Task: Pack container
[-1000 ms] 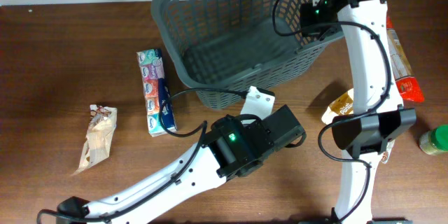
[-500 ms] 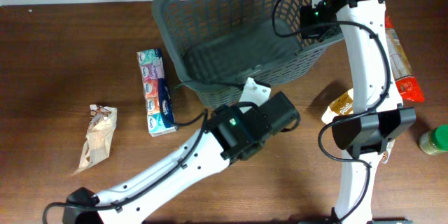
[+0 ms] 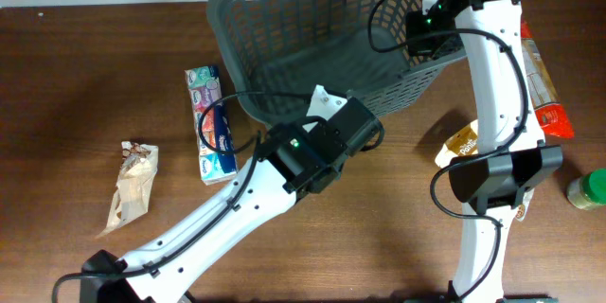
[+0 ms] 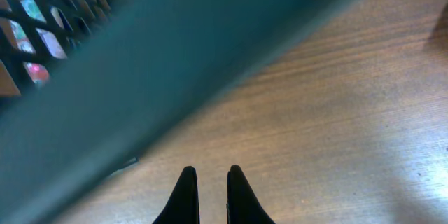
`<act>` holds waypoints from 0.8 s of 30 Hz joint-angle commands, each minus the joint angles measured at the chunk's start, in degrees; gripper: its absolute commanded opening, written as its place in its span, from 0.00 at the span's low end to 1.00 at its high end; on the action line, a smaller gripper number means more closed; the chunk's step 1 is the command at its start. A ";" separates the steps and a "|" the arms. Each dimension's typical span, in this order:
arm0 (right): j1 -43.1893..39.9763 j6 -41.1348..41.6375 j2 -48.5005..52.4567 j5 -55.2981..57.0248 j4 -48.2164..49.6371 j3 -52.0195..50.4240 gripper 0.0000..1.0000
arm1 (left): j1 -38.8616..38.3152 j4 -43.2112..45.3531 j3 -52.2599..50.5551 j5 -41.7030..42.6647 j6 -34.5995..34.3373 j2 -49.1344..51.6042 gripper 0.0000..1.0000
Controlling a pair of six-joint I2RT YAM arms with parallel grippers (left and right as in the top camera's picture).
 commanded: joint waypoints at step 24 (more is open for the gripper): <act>4.33 0.39 -0.57 -0.13 -2.91 -0.33 0.04 | 11.15 1.60 4.87 -2.56 6.51 0.28 0.02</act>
